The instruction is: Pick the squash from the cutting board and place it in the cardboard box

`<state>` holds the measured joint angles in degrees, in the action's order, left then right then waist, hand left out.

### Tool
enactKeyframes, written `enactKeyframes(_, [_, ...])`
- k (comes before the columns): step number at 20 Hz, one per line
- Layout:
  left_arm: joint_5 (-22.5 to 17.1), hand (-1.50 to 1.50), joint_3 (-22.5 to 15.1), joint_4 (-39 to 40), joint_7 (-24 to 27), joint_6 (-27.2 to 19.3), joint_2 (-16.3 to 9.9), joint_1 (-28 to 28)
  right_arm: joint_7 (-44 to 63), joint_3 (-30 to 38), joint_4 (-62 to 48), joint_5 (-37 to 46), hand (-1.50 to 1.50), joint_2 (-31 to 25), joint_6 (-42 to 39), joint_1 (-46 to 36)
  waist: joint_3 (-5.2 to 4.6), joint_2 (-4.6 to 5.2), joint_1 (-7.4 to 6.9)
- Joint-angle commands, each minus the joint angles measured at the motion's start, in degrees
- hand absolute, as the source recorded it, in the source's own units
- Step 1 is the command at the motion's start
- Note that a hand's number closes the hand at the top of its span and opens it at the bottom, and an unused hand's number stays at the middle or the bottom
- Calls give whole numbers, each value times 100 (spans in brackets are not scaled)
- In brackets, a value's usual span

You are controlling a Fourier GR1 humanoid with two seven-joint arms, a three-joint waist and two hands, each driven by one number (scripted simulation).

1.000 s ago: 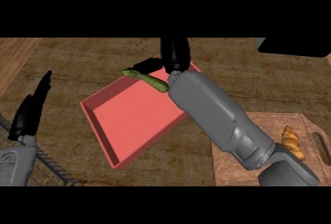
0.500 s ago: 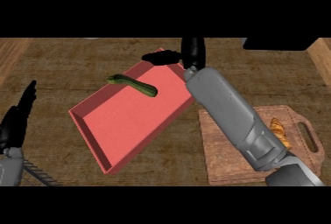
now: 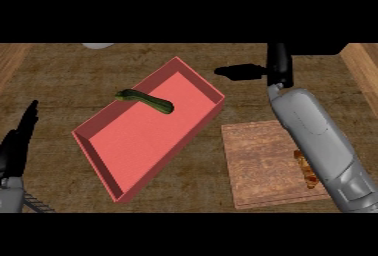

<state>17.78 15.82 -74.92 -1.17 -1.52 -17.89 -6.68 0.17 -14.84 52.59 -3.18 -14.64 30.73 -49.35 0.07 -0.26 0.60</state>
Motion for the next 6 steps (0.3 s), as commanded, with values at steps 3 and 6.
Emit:
enactKeyframes(3, [-9,0,67,-211,237,-58,12,415,425,162,1455,-154,-150,-1067,-904,1049,-9,-16,17])
enactKeyframes(6, [-37,0,52,10,143,32,-49,107,84,312,1520,-178,-150,-1363,-1433,1421,-8,17,-25])
